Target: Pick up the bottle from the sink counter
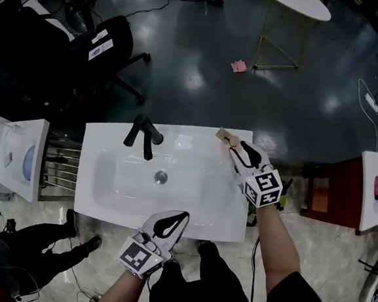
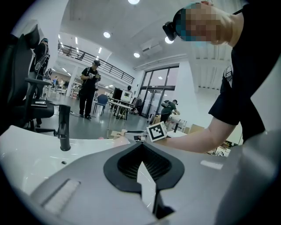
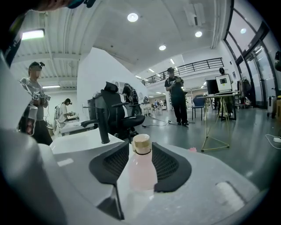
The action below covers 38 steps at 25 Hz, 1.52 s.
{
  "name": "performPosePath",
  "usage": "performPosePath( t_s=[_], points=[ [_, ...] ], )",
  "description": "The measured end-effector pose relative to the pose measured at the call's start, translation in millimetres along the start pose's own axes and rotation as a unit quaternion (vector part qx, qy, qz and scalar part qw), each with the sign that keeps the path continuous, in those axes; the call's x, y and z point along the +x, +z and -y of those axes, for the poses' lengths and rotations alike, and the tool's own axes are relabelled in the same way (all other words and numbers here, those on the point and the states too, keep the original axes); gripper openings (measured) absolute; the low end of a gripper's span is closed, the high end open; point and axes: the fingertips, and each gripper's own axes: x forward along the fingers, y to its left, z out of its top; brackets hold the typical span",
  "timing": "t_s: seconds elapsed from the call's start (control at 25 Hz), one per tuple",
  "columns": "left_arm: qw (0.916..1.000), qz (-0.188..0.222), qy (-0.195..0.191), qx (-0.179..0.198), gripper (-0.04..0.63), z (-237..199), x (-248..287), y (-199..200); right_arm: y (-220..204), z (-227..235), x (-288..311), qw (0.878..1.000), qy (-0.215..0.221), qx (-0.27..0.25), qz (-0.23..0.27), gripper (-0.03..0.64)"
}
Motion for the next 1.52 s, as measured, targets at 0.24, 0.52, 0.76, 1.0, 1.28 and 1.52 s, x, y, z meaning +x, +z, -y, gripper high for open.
performPosePath(
  t_s=[0.24,0.52,0.76,1.0,1.28,1.52],
  points=[
    [1.0000,0.000,0.005,-0.003,-0.003,-4.2,0.1,-2.8,-4.3,3.4,16.3,1.000,0.006,-0.014,-0.009,0.167],
    [0.9998,-0.005,0.013,-0.011,-0.003,-9.2,-1.0,-7.0,-4.4,4.7,29.5,1.000,0.009,-0.022,-0.006,0.166],
    [0.9998,-0.006,0.013,-0.012,-0.003,-11.0,1.6,-10.1,-4.3,4.1,35.7,0.998,0.009,-0.054,-0.001,0.166],
    [0.9997,-0.011,0.015,-0.018,-0.003,-13.8,3.1,-15.1,-3.5,3.6,39.0,0.997,0.012,-0.071,0.006,0.166],
    [0.9996,-0.013,0.012,-0.023,-0.003,-14.1,6.0,-17.0,-1.4,1.8,39.2,0.997,0.010,-0.072,0.021,0.143],
    [0.9995,-0.015,0.013,-0.024,-0.003,-14.8,5.8,-20.5,-1.0,1.3,39.1,0.997,0.002,-0.070,0.023,0.138]
  ],
)
